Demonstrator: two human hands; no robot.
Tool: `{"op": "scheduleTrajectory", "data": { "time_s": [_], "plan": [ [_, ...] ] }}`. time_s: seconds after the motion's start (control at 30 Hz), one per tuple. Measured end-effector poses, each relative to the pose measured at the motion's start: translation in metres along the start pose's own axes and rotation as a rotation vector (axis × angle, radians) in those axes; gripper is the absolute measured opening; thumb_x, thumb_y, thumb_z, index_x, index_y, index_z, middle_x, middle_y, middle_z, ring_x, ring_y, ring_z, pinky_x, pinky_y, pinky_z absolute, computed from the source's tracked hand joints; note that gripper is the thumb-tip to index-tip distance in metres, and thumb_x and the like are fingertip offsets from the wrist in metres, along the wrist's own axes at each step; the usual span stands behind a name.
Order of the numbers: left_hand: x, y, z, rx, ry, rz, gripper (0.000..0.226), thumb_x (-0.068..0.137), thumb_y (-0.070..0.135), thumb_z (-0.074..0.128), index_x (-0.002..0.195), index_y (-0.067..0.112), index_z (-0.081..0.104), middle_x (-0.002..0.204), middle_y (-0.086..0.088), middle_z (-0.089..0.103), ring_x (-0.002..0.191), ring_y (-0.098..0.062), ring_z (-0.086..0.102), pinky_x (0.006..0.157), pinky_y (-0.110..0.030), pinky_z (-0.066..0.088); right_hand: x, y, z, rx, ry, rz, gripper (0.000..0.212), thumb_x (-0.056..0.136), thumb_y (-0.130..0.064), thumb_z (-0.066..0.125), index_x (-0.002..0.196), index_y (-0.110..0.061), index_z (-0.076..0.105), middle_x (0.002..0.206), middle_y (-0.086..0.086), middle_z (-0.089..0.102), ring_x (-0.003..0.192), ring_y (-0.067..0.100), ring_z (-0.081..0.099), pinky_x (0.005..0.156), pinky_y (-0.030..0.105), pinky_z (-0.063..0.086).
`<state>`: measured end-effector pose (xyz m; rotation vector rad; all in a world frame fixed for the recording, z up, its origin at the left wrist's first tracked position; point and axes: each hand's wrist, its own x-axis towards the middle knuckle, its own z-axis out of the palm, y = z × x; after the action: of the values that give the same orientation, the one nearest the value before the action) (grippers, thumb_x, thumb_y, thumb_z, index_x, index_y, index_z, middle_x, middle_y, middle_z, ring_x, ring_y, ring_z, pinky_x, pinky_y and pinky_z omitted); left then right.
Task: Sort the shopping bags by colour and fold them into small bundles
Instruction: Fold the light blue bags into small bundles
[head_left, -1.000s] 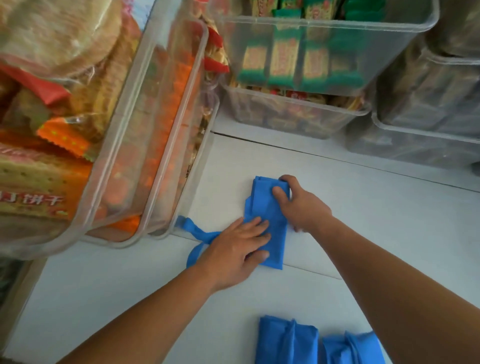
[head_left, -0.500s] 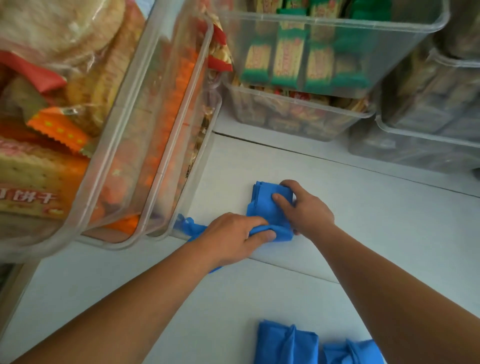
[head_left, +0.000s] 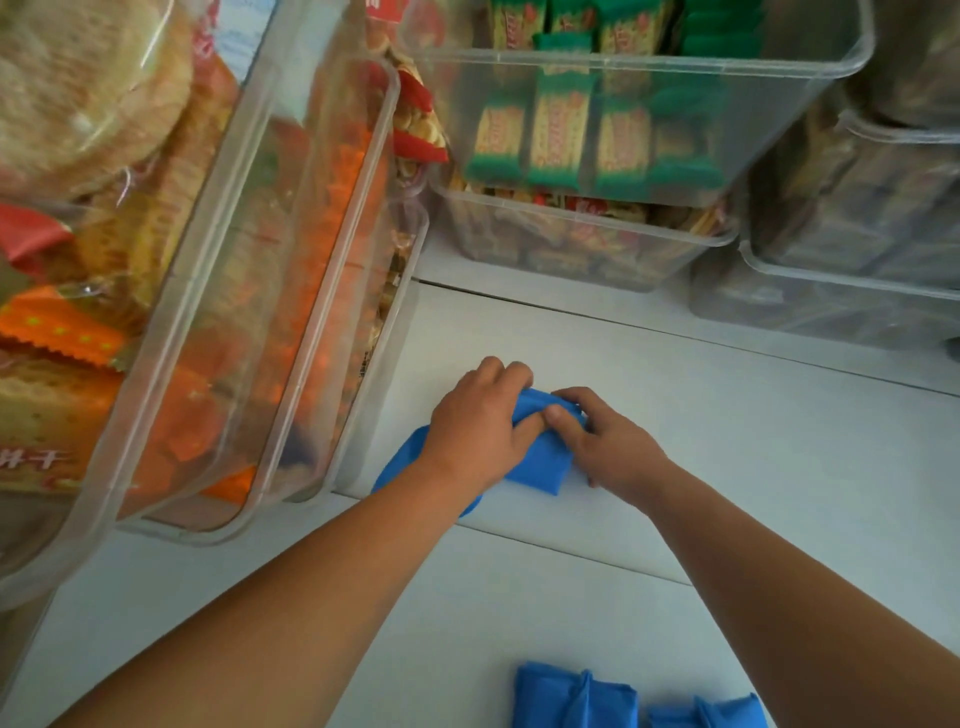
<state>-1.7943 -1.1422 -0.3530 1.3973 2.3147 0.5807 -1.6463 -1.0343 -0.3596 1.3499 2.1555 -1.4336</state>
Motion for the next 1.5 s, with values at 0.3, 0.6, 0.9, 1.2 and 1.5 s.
{"op": "scheduleTrajectory", "data": {
  "time_s": [0.3,0.6,0.9,1.2,1.5],
  "plan": [
    [-0.033,-0.023,0.001,-0.15,-0.125,-0.103,0.079,0.097,0.047,0.062,0.162,0.032,0.019,0.153,0.004,0.046,0.141,-0.015,0.035,0.119,-0.032,0.024,-0.002,-0.007,0.025,-0.248,0.171,0.063,0.039,0.101,-0.068,0.02,0.127,-0.048,0.042,0.108,-0.003,0.059,0.092,0.023,0.062,0.081,0.041,0.052],
    [-0.027,-0.007,0.008,-0.419,-0.279,-0.264,0.066,0.085,0.026,0.08,0.143,0.031,0.048,0.133,0.006,0.048,0.115,-0.015,0.057,0.102,-0.037,0.051,-0.03,-0.007,0.046,-0.058,0.264,0.057,0.032,0.105,-0.044,0.041,0.131,-0.027,0.049,0.123,-0.001,0.049,0.114,0.023,0.048,0.1,0.043,0.039],
    [-0.104,0.021,-0.046,-0.649,-0.1,-0.126,0.053,0.089,0.02,0.077,0.137,0.028,0.057,0.12,0.013,0.051,0.109,0.001,0.056,0.094,-0.02,0.051,-0.125,-0.042,0.032,0.663,0.224,-0.021,0.01,0.098,-0.031,0.066,0.105,-0.029,0.059,0.106,-0.003,0.065,0.088,0.013,0.064,0.068,0.027,0.053],
    [-0.265,0.027,-0.077,-0.726,-0.155,-0.327,0.045,0.101,0.029,0.062,0.139,0.049,0.049,0.112,0.018,0.066,0.088,0.004,0.063,0.086,-0.019,0.053,-0.245,-0.052,0.091,0.66,0.038,-0.012,0.017,0.093,-0.008,0.066,0.092,-0.024,0.062,0.085,-0.001,0.069,0.075,0.015,0.064,0.062,0.03,0.052],
    [-0.356,0.016,-0.066,-0.648,-0.094,-0.418,0.023,0.098,0.023,0.064,0.12,0.031,0.065,0.106,0.013,0.071,0.097,-0.005,0.068,0.089,-0.034,0.056,-0.293,-0.032,0.147,0.484,-0.138,-0.08,0.011,0.098,-0.014,0.063,0.098,-0.024,0.068,0.09,-0.011,0.073,0.089,0.008,0.067,0.074,0.019,0.051]
  ]
}}
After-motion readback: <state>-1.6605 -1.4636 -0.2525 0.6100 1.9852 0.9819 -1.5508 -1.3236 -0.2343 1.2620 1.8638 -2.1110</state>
